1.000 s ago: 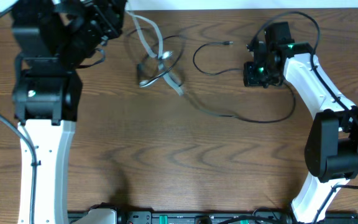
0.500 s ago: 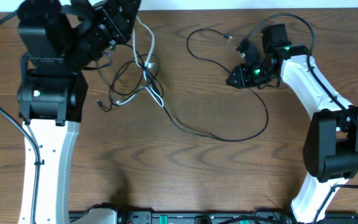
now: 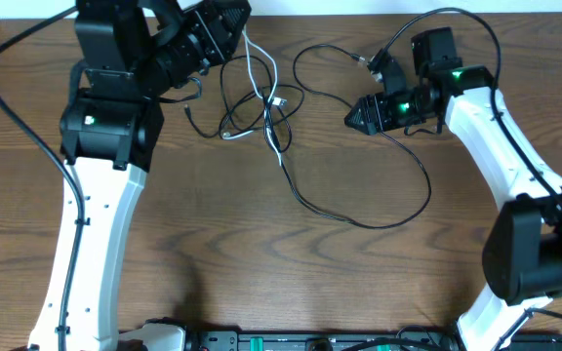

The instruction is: Untangle cables

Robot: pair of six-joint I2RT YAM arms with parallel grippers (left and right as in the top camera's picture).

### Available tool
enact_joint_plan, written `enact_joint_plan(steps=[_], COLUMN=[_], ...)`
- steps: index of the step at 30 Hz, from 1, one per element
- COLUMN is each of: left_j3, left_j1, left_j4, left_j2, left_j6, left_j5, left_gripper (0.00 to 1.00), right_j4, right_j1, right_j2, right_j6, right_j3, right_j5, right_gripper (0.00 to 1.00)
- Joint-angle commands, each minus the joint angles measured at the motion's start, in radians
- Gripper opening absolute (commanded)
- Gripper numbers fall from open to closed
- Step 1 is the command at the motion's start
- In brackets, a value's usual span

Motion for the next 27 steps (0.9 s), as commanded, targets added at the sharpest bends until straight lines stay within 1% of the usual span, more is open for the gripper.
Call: enact_joint_plan(steps=[1,8,13,17,22,27], left_j3=[0.016,0.016,0.016,0.016,0.016,0.016], left_j1=[-0.023,-0.074,-0.108,-0.127,-0.13,-0.129], left_j4=[0.009,0.01,0.01,0.01,0.006,0.006], left_j2=[0.011,0.019,0.02,0.02,0.02,0.02], left_j6=[-0.021,-0.087,-0.124,-0.151,-0.151,-0.171], left_j5=[-0.016,-0.126,-0.201,-0.246,-0.248,-0.248], left_gripper=[0.07,0.07,0.07,0.07,0.07,0.07], right_j4=[0.013,0.076,0.167,0.245,0.291,0.354], right_j1=[0.032,0.097,0.171,0.229,0.285,0.333], right_j2=[-0.038,-0.037,-0.021,-0.002,0.018,0.055], right_j6=[-0.026,-0.016,0.111,0.222,0.341,0.423], right_j3=[0.02,0.02,0.019,0.019,0.019,0.019], right_j5=[-0.072,-0.151,-0.137,-0.08,0.045,0.155], right_gripper=[0.61,0.62,0.57,0.56,0.56,0.56])
